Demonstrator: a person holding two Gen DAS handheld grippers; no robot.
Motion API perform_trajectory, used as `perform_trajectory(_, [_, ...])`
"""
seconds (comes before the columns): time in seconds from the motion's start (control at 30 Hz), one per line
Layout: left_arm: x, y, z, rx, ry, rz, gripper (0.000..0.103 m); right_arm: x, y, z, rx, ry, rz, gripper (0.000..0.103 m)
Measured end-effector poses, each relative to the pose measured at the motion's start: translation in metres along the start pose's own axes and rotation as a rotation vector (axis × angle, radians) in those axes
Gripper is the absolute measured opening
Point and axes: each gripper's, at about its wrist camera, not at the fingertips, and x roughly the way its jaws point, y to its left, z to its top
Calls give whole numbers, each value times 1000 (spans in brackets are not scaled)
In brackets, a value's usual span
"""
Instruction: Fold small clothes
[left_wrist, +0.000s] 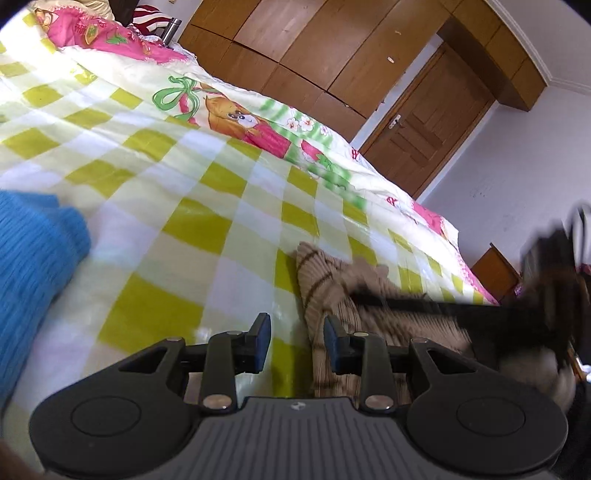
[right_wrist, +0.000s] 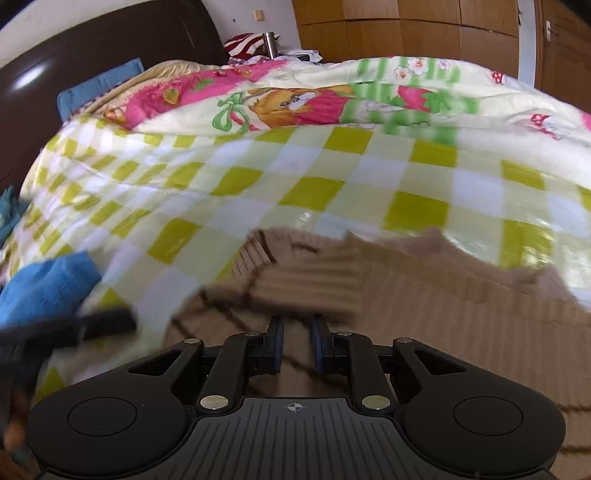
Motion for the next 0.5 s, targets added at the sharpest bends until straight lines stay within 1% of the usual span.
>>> perform_trajectory(0.07, [-2, -1, -5, 9, 12, 7, 45, 7, 10, 10, 8, -46, 24, 18])
perform_trajectory(0.13, [-4, -3, -7, 27, 18, 22, 45, 12, 21, 21, 15, -94, 85, 18])
perform_trajectory(0.2, [-8, -9, -5, 54, 4, 41, 45, 14, 34, 31, 25, -128, 132, 20])
perform_trajectory(0.27, [-15, -18, -1, 87, -26, 43, 45, 6, 36, 35, 46, -174, 134, 20])
perform_trajectory(0.33, [-16, -34, 4, 133, -54, 30, 46, -15, 25, 31, 69, -224, 108, 20])
perform_trajectory(0.37, [-14, -43, 6, 157, -62, 15, 47, -30, 16, 25, 79, -245, 78, 20])
perform_trajectory(0.4, [-10, -54, 7, 177, -67, -4, 49, -45, 5, 16, 86, -263, 35, 20])
perform_trajectory(0.47, [5, -73, 6, 202, -62, -47, 50, -75, -17, -5, 94, -295, -66, 20])
perform_trajectory(0.5, [17, -82, 4, 215, -54, -63, 50, -89, -31, -19, 101, -306, -123, 24])
